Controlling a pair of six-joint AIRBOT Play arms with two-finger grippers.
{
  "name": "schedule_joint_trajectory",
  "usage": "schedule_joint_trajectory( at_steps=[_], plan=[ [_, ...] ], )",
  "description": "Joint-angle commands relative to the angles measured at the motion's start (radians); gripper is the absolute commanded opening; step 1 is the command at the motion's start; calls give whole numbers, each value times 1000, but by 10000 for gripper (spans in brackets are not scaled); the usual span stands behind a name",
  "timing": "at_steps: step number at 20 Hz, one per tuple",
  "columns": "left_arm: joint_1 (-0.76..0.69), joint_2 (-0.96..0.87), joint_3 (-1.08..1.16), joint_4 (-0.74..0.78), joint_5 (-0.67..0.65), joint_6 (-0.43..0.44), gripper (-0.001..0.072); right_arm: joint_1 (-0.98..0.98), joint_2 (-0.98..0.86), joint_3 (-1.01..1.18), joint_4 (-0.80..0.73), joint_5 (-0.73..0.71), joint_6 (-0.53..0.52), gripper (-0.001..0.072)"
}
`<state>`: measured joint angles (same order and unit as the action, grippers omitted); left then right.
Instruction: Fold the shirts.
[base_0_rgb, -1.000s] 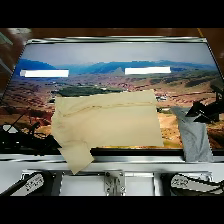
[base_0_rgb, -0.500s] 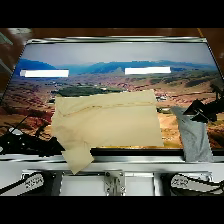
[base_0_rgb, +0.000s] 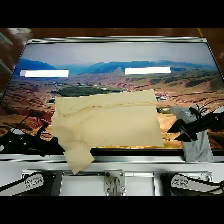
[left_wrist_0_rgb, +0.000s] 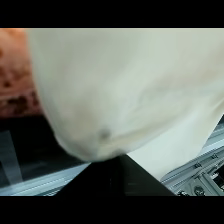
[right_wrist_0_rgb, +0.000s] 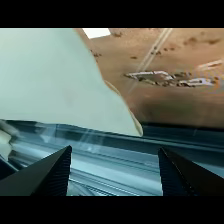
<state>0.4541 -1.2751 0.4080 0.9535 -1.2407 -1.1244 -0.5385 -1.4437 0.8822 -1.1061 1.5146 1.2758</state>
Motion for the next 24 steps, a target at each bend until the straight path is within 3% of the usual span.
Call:
schedule_joint_trajectory(
  at_steps=[1,7,11,12,14,16,19,24],
  plan=[
    [0,7,9,-5,-51,13,39,0,0,-107,60,-72,-43,655],
    [0,18,37,-43,-54,13,39,8,0,-174,71,-151,-43,656],
    [0,18,66,-67,-59,13,38,142,-8,-184,71,-239,-43,655],
    [0,18,73,-68,-63,14,39,184,-8,-184,70,-254,-41,599],
    [0,18,93,-68,-61,13,39,245,-8,-184,69,-273,-26,386],
    [0,18,132,-69,-74,14,39,277,-4,-169,72,-256,-29,61],
    [0,25,270,-88,-133,36,38,281,51,-80,124,-231,-101,60],
    [-60,-14,549,-103,-68,-74,37,414,26,173,-8,-355,40,59]
  ],
)
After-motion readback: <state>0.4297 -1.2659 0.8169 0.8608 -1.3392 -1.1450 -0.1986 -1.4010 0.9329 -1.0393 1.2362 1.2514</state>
